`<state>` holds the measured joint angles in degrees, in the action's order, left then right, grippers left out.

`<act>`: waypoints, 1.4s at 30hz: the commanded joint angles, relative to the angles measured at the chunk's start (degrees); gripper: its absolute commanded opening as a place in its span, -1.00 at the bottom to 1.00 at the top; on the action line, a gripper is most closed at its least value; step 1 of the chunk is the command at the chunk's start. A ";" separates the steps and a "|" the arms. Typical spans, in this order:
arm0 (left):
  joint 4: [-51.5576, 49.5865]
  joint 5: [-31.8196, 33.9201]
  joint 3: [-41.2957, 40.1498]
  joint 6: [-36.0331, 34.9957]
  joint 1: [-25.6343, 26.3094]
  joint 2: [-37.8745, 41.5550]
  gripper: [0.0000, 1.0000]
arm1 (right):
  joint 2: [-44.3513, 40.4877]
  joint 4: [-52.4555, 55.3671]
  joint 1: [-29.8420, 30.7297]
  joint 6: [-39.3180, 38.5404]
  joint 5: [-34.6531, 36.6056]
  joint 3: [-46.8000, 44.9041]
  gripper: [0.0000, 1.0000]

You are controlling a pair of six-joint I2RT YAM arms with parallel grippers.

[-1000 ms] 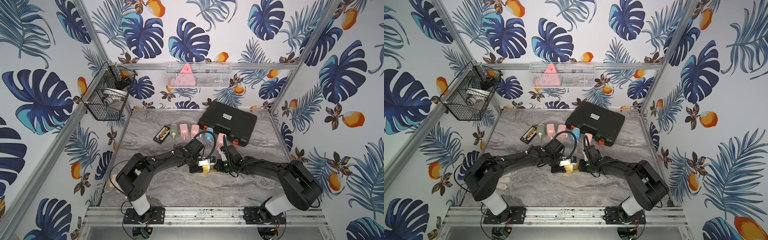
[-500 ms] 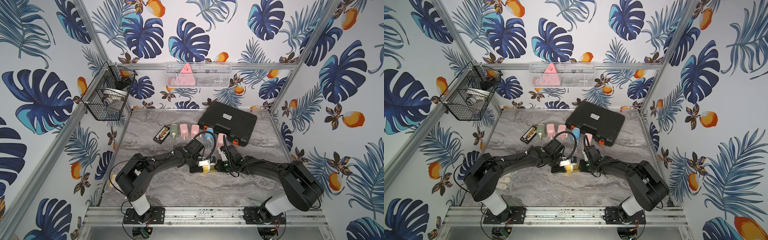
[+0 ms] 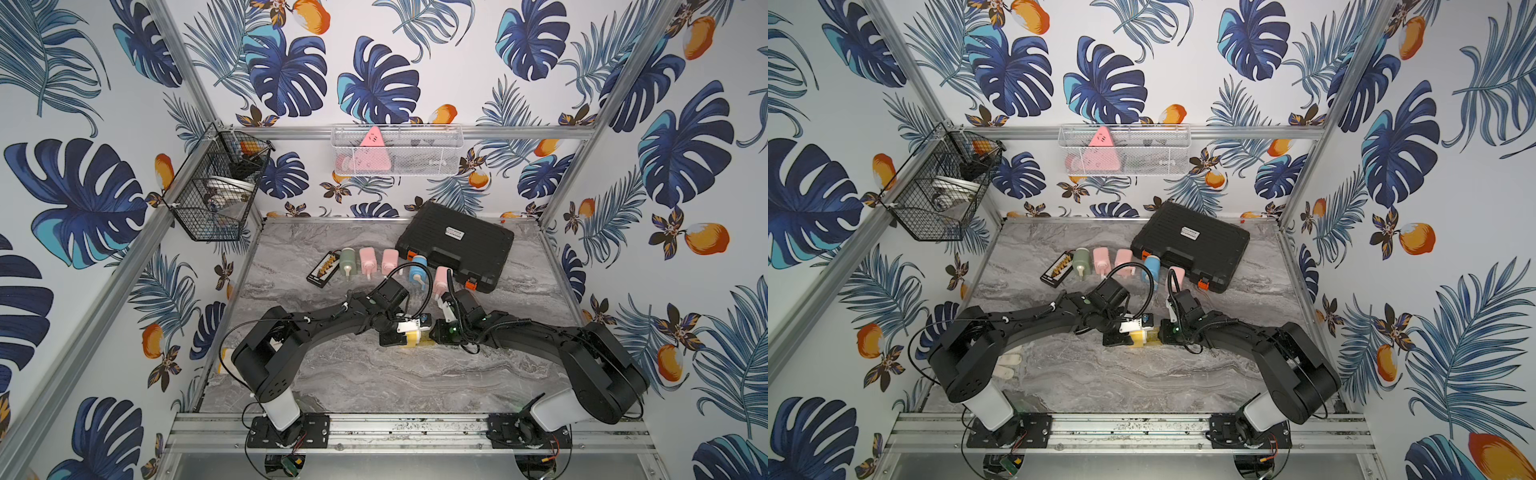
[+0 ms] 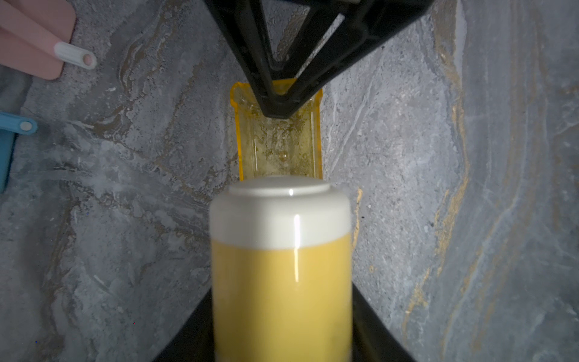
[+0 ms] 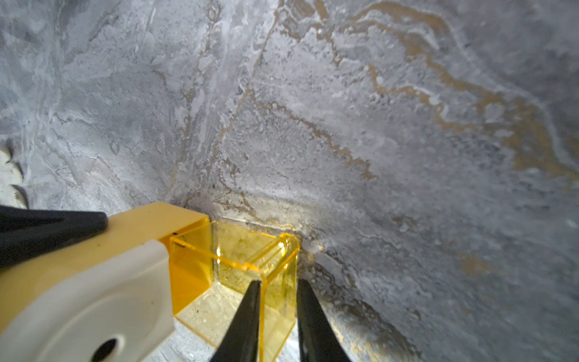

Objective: Put the tray back into the pencil sharpener
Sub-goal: Close the container of the pencil sharpener.

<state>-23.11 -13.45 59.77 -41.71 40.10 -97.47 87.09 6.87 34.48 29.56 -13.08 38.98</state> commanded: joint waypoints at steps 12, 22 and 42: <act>-1.14 3.26 -0.38 -0.87 -0.02 -1.06 -0.09 | 2.12 -8.29 0.06 0.47 -8.78 -1.16 -0.57; -1.12 3.41 -0.48 -0.87 -0.02 -0.90 -0.09 | -2.51 -9.29 -1.26 3.91 -6.66 -4.39 -0.38; -0.75 2.82 -0.60 -0.58 -0.02 -0.97 -0.12 | -0.17 -13.07 -3.64 8.93 -8.71 -6.22 -0.56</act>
<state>-22.94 -13.72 59.77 -41.69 40.10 -97.62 85.89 -3.11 30.65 37.93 -18.68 32.01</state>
